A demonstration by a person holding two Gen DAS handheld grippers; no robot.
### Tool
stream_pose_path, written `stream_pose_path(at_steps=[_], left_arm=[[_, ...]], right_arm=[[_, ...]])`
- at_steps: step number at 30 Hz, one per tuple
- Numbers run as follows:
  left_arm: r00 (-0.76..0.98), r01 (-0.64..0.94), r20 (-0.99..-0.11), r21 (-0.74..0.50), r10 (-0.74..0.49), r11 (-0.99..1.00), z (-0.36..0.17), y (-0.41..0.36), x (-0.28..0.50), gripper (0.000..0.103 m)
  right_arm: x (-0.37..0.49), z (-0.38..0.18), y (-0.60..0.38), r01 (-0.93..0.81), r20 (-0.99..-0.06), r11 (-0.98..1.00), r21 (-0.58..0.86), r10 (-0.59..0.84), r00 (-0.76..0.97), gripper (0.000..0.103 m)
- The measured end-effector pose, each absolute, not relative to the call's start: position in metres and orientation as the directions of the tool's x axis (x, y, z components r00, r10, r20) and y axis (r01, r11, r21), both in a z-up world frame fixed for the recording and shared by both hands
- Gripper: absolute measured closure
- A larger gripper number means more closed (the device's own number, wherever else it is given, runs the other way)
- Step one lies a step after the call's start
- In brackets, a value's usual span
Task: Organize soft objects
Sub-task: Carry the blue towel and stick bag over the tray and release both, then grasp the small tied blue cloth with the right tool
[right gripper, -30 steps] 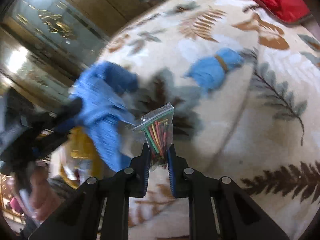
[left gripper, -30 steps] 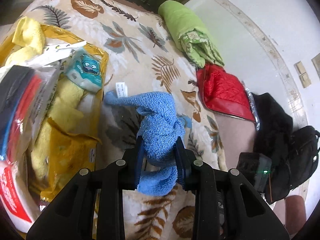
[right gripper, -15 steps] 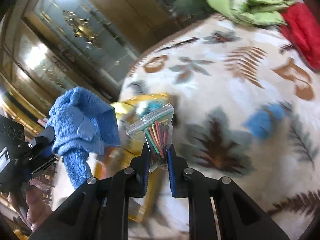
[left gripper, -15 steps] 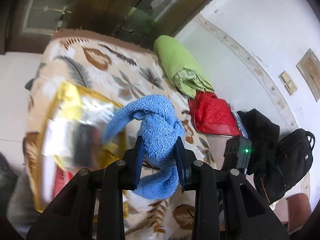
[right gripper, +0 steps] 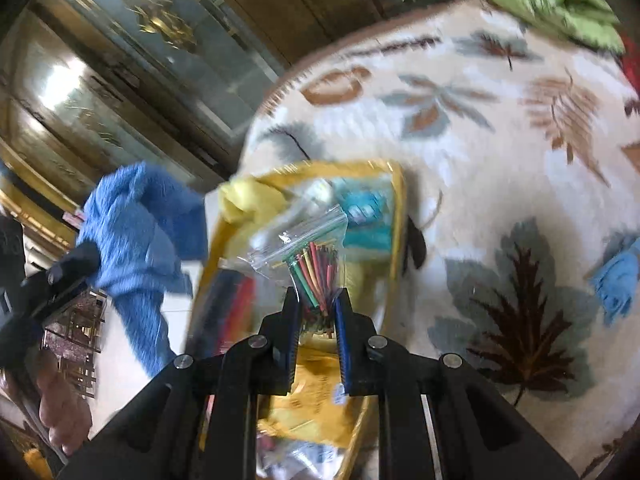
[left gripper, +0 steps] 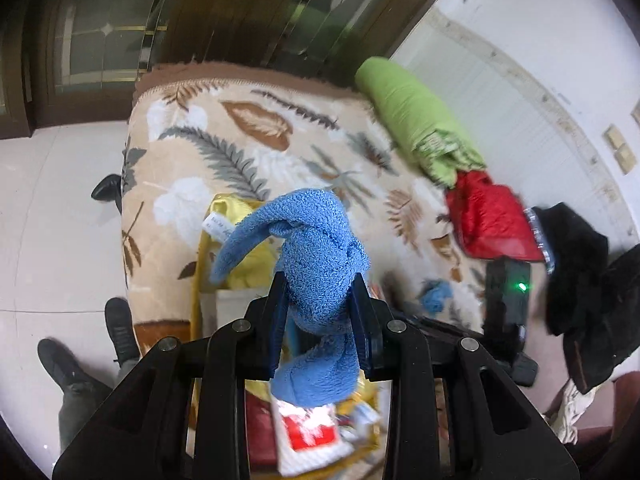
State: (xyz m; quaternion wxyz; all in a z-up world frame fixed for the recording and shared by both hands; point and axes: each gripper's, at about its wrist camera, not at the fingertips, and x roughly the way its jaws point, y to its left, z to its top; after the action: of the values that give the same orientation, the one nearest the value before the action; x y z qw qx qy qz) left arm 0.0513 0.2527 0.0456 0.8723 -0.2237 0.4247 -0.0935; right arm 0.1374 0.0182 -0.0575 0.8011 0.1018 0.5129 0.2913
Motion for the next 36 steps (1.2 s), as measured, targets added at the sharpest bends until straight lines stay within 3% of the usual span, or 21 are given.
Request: stream_pose_path(at_steps=[8, 13, 15, 17, 19, 29, 32, 36], left_arm=[[0.546, -0.059, -0.766, -0.439, -0.339, 0.897, -0.002, 0.250, 0.102, 0.072], [0.563, -0.063, -0.713, -0.540, -0.417, 0.840, -0.011, 0.258, 0.096, 0.066], [0.583, -0.077, -0.692, -0.568, -0.425, 0.820, -0.004, 0.263, 0.090, 0.058], [0.632, -0.075, -0.656, -0.581, -0.412, 0.810, 0.008, 0.266, 0.079, 0.044], [0.673, -0.060, -0.628, -0.572, -0.390, 0.818, 0.020, 0.260, 0.065, 0.035], [0.714, 0.016, -0.603, -0.494, -0.356, 0.869, 0.043, 0.166, 0.016, 0.034], [0.659, -0.016, -0.667, -0.474, -0.347, 0.880, 0.036, 0.127, 0.031, 0.035], [0.593, 0.014, -0.687, -0.512, -0.419, 0.859, 0.024, 0.085, 0.057, 0.035]], right_arm=[[0.135, -0.069, 0.023, -0.374, -0.767, 0.808, 0.456, 0.570, 0.294, 0.085], [0.130, -0.068, 0.025, -0.400, -0.768, 0.808, 0.432, 0.562, 0.306, 0.084], [0.130, -0.068, 0.022, -0.396, -0.755, 0.794, 0.461, 0.586, 0.295, 0.081], [0.128, -0.065, 0.016, -0.389, -0.734, 0.780, 0.490, 0.610, 0.300, 0.057], [0.123, -0.059, 0.007, -0.383, -0.718, 0.780, 0.495, 0.616, 0.325, 0.050], [0.097, -0.047, -0.072, -0.342, -0.680, 0.775, 0.532, 0.632, 0.373, 0.050], [0.104, -0.052, -0.114, -0.245, -0.699, 0.814, 0.526, 0.579, 0.421, 0.050], [0.120, -0.067, -0.168, -0.057, -0.731, 0.840, 0.540, 0.501, 0.464, 0.050]])
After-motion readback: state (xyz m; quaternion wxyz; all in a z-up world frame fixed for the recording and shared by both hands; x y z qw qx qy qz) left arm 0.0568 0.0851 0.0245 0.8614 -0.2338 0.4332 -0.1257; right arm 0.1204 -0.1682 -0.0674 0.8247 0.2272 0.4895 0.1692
